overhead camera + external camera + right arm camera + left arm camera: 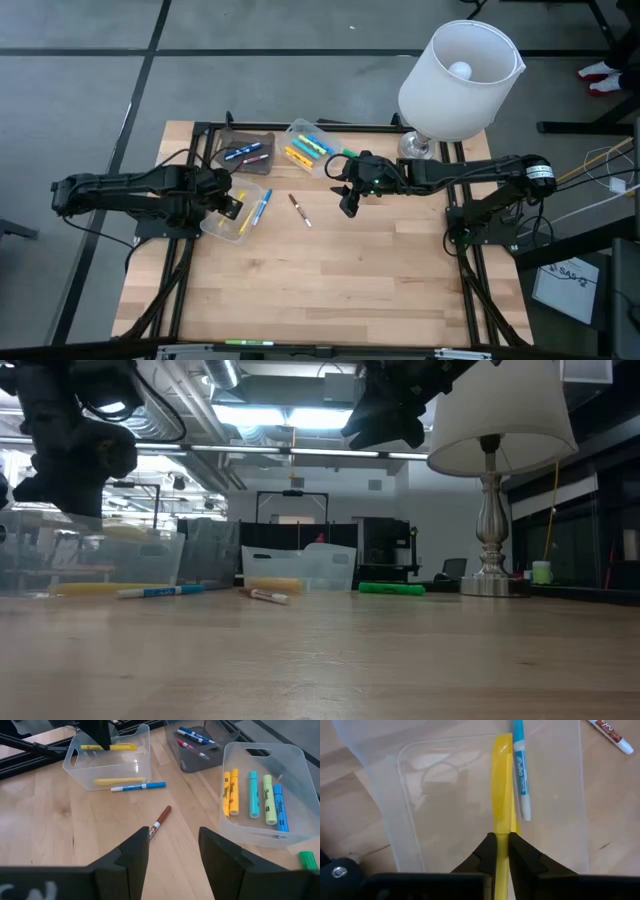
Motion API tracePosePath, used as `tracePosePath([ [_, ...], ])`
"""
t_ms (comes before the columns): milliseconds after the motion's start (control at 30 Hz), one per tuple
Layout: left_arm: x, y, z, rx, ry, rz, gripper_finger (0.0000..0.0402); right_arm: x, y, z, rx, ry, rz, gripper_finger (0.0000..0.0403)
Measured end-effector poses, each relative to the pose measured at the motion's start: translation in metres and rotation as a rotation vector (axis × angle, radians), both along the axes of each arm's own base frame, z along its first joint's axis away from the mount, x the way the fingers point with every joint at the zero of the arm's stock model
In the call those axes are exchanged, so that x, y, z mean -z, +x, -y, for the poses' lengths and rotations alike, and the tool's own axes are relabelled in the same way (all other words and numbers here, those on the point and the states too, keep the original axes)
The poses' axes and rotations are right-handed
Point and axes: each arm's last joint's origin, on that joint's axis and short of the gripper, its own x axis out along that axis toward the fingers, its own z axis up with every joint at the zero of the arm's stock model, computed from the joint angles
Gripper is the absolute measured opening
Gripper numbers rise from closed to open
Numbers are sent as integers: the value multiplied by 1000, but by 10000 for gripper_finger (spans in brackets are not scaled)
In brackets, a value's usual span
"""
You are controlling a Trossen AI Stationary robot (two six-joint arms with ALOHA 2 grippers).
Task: Pick & Place Markers
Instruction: Put the yellow pen into the bottom transparent bin, then put the brown marker into the black bin
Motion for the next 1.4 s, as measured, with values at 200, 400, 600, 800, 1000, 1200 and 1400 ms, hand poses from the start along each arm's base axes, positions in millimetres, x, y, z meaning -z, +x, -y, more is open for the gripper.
tracePosePath([
  [200, 0, 0, 0, 12, 16, 4, 53, 0, 0, 0, 0, 0, 1, 171],
  [400, 0, 1, 0, 13, 18, 3, 69, 0, 0, 0, 3, 5, 3, 171],
  [600, 0, 1, 0, 13, 17, 3, 83, 0, 0, 0, 14, 22, 8, 171],
  [800, -6, 3, -1, 40, 25, 30, 95, 0, 0, 0, 14, 21, 7, 171],
  [1000, -33, 15, -4, 135, 143, 186, 90, -1, 1, 0, 14, 21, 17, 171],
  [1200, -66, 27, -6, 286, 323, 380, 82, -3, 2, 0, 11, 17, 37, 171],
  [1400, -91, 38, -7, 433, 520, 580, 77, -3, 2, 0, 28, 44, 46, 171],
])
